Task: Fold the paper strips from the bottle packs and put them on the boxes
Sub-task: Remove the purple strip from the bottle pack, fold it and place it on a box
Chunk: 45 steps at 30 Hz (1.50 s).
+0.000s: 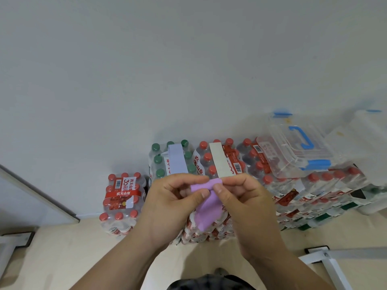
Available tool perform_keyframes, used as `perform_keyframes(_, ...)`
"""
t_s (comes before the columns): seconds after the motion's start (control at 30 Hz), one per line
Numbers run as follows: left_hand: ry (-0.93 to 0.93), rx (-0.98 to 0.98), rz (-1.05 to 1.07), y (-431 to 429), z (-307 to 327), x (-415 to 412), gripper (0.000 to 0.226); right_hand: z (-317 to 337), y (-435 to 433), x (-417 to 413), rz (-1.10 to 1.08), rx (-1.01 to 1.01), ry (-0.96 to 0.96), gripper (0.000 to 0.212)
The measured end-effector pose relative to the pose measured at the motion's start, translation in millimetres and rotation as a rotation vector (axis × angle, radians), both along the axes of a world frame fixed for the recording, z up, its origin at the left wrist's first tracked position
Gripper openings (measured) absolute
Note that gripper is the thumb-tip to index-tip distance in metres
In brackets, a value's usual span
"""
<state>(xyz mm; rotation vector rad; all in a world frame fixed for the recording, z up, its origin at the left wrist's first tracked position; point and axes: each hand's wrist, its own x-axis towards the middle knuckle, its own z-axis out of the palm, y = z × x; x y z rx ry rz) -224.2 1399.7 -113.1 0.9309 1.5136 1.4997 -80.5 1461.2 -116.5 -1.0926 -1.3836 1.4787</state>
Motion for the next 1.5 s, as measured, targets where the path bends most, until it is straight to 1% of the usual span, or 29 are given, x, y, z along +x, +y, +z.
perform_keyframes(0.07,-0.073,0.012,0.025,0.7,-0.1,1.2,0.023,2.6,2.4,-0.4,0.006,-0.006,0.016,0.014)
perform_keyframes(0.17,-0.077,0.01,0.033,1.6,-0.2,4.0,0.021,3.7,4.5,1.2,0.015,-0.019,0.043,0.018)
perform_keyframes(0.27,-0.067,0.023,0.011,3.5,-2.8,4.6,0.024,1.0,5.5,6.1,0.028,-0.023,0.006,0.026)
perform_keyframes(0.37,-0.047,0.023,-0.015,7.5,-5.3,9.1,0.03,-2.7,8.0,13.1,0.011,-0.009,-0.008,0.019)
perform_keyframes(0.43,-0.101,0.013,-0.02,11.3,-6.9,14.8,0.029,-4.5,10.8,19.4,-0.004,-0.006,-0.011,0.012)
perform_keyframes(0.47,-0.113,0.004,-0.021,13.8,-8.1,17.5,0.026,-5.5,12.3,23.4,-0.005,-0.003,-0.023,0.012)
perform_keyframes(0.53,-0.077,-0.012,-0.031,19.7,-11.0,22.8,0.022,-6.4,15.9,31.5,0.0,-0.016,-0.045,0.017)
perform_keyframes(0.6,-0.069,-0.017,-0.045,25.7,-11.8,28.5,0.02,-6.4,19.9,38.7,-0.002,-0.052,-0.021,0.016)
perform_keyframes(0.67,-0.079,-0.018,-0.056,32.8,-11.8,35.9,0.019,-6.8,26.5,46.3,-0.014,-0.061,-0.011,0.026)
perform_keyframes(0.7,-0.074,-0.022,-0.06,37.0,-11.8,40.0,0.02,-7.4,30.9,50.4,-0.014,-0.054,-0.023,0.027)
perform_keyframes(0.73,-0.071,-0.029,-0.06,41.6,-11.7,44.8,0.021,-7.6,35.4,54.6,-0.011,-0.049,-0.033,0.025)
perform_keyframes(0.8,-0.103,-0.048,-0.045,51.3,-11.4,55.1,0.02,-9.5,46.1,64.1,0.003,-0.053,-0.044,0.014)
perform_keyframes(0.83,-0.116,-0.058,-0.041,56.2,-10.9,60.9,0.018,-9.2,51.9,69.2,0.014,-0.054,-0.053,0.012)
perform_keyframes(0.9,-0.108,-0.074,-0.035,65.9,-9.0,72.6,0.015,-9.2,64.8,79.7,0.046,-0.07,-0.033,0.017)
perform_keyframes(1.0,-0.106,-0.073,-0.032,82.3,-6.6,90.0,0.015,-6.2,84.7,95.7,0.067,-0.121,0.063,0.029)
perform_keyframes(1.03,-0.113,-0.069,-0.029,88.3,-5.9,95.8,0.015,-6.1,91.4,101.1,0.069,-0.117,0.054,0.031)
perform_keyframes(1.1,-0.101,-0.074,-0.023,100.8,-6.2,107.8,0.017,-7.1,104.8,112.9,0.082,-0.079,-0.005,0.025)
perform_keyframes(1.13,-0.086,-0.082,-0.022,107.5,-7.7,114.2,0.019,-8.8,112.0,119.4,0.083,-0.062,-0.02,0.018)
perform_keyframes(1.2,-0.082,-0.085,-0.015,119.8,-9.3,127.3,0.019,-10.1,125.6,132.6,0.088,-0.043,-0.011,0.005)
perform_keyframes(1.23,-0.095,-0.084,-0.014,125.5,-9.0,134.2,0.019,-9.8,132.4,139.4,0.098,-0.036,-0.001,0.005)
perform_keyframes(1.3,-0.119,-0.094,-0.021,136.9,-8.9,147.9,0.023,-8.7,145.0,153.5,0.109,-0.029,0.015,0.009)
perform_keyframes(1.43,-0.13,-0.089,-0.037,157.5,-9.0,174.8,0.017,-11.6,166.1,181.3,0.13,-0.058,0.026,0.026)
perform_keyframes(1.5,-0.127,-0.084,-0.038,165.8,-10.2,186.3,0.021,-14.1,175.2,192.5,0.137,-0.072,0.034,0.026)
